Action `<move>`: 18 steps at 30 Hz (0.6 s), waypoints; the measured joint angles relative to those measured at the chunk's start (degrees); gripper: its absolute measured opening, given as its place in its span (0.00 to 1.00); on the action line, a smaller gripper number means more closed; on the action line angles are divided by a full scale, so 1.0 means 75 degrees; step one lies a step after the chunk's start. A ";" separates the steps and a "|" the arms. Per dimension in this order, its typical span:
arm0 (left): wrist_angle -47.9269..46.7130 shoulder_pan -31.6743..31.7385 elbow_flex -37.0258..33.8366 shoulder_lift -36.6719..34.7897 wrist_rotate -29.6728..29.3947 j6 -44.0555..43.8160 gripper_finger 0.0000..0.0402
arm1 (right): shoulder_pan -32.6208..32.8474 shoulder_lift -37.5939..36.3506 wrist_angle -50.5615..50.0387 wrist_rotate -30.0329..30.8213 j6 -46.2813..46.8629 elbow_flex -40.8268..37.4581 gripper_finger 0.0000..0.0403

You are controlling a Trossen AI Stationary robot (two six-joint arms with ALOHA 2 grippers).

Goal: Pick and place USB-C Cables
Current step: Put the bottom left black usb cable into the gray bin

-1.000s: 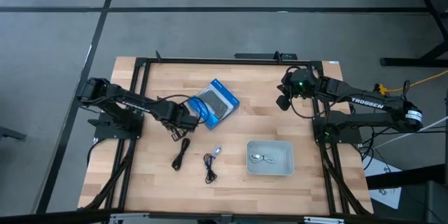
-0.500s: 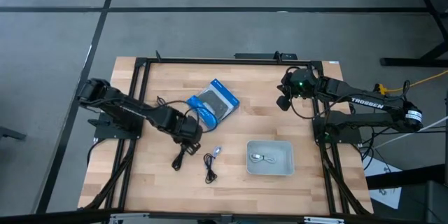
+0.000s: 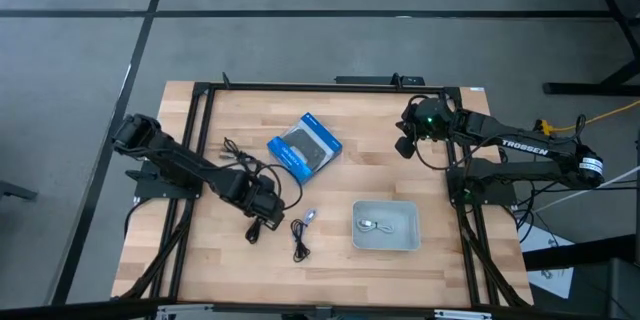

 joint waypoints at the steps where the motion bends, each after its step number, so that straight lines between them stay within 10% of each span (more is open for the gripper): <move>1: 0.0037 -0.0006 0.0000 0.0067 0.0009 -0.0083 0.34 | -0.0003 0.0000 -0.0024 -0.0001 0.0000 0.0000 0.02; 18: 0.0283 0.0080 0.0008 0.1280 0.0890 -0.1579 0.34 | -0.0003 -0.0006 -0.0108 -0.0584 -0.0023 0.0000 0.02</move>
